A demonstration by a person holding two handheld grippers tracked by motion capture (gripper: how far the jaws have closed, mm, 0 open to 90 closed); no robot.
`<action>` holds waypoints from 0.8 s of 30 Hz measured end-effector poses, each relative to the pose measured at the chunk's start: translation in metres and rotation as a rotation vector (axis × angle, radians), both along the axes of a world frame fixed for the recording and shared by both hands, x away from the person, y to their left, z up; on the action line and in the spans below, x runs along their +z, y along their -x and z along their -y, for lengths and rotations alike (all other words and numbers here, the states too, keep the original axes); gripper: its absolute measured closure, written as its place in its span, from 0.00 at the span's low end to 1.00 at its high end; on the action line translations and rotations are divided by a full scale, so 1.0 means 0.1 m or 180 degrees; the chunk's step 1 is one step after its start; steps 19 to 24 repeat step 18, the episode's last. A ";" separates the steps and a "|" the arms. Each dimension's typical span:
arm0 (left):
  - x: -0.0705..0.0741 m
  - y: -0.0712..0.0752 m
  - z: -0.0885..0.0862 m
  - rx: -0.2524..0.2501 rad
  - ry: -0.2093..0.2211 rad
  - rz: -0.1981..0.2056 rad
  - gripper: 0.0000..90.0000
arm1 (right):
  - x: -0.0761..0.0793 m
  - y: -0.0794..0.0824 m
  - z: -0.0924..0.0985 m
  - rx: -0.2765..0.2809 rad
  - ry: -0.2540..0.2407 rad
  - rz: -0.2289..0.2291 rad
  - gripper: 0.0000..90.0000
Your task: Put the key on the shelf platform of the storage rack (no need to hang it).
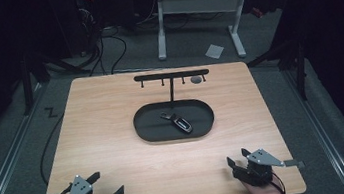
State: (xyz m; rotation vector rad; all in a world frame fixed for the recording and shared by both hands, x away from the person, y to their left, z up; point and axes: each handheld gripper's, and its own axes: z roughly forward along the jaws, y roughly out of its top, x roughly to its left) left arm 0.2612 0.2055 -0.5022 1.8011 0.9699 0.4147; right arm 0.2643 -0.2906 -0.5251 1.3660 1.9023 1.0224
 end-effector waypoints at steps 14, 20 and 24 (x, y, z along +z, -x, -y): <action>0.04 0.00 -0.04 0.0017 0.0022 0.0049 0.04 | 0.02 0.00 0.03 -0.0028 -0.0192 -0.0005 0.31; 0.03 0.00 -0.06 0.0028 0.0036 0.0046 0.04 | 0.03 -0.03 0.02 -0.0053 -0.0244 -0.0022 0.25; 0.03 0.00 -0.06 0.0028 0.0036 0.0046 0.04 | 0.03 -0.03 0.02 -0.0053 -0.0244 -0.0022 0.25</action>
